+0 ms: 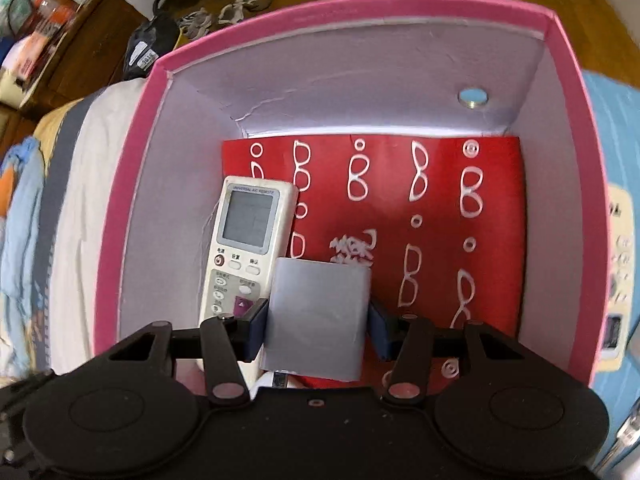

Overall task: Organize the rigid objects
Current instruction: 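Carry the charger into the box beside the remote and release it, then grasp the small white cube charger on the bed with the right gripper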

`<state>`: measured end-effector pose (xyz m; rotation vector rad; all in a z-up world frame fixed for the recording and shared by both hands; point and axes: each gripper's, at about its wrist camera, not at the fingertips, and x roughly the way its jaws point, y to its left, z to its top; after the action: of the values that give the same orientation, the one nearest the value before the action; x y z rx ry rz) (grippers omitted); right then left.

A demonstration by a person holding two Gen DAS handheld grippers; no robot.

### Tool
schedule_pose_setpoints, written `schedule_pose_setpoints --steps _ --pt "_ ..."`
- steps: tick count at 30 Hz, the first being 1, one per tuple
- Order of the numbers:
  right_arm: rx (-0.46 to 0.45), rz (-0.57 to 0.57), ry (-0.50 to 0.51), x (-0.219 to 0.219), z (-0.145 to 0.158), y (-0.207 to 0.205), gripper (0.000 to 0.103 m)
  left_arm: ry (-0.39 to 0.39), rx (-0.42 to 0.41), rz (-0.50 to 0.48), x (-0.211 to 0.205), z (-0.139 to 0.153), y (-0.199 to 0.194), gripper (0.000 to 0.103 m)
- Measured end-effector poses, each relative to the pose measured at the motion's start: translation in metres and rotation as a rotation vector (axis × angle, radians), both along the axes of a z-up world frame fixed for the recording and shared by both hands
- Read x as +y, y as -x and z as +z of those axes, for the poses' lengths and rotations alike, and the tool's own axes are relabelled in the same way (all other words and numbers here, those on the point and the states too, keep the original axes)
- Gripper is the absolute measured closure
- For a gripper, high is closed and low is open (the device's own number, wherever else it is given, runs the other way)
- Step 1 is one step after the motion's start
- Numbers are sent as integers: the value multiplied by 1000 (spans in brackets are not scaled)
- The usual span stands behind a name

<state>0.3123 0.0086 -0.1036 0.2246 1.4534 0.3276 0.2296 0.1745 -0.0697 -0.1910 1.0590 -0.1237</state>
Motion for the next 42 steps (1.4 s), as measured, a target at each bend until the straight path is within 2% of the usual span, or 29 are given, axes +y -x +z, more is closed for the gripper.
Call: schedule_pose_setpoints --steps 2,5,12,17,24,27,31,33,42 --pt "40 16 -31 -2 4 -3 43 0 0 1 0 0 0 98" --pt "31 45 -83 -15 27 0 43 -4 -2 1 0 0 0 98" --pt "-106 156 -153 -61 96 33 43 -12 0 12 -4 0 0 98" --pt "-147 145 -148 -114 122 56 43 -29 6 14 -6 3 -1 99" --pt "-214 174 -68 -175 116 100 43 -25 18 25 -4 4 -2 99" --pt "-262 252 3 -189 109 121 43 -27 23 30 -5 4 -3 99" --pt "-369 372 102 -204 97 150 43 -38 25 35 -7 4 -3 99" --pt "-409 392 127 -213 91 158 43 -40 27 37 -8 5 -3 99" --pt "-330 458 242 -237 41 164 43 -40 30 37 -8 6 -3 99"
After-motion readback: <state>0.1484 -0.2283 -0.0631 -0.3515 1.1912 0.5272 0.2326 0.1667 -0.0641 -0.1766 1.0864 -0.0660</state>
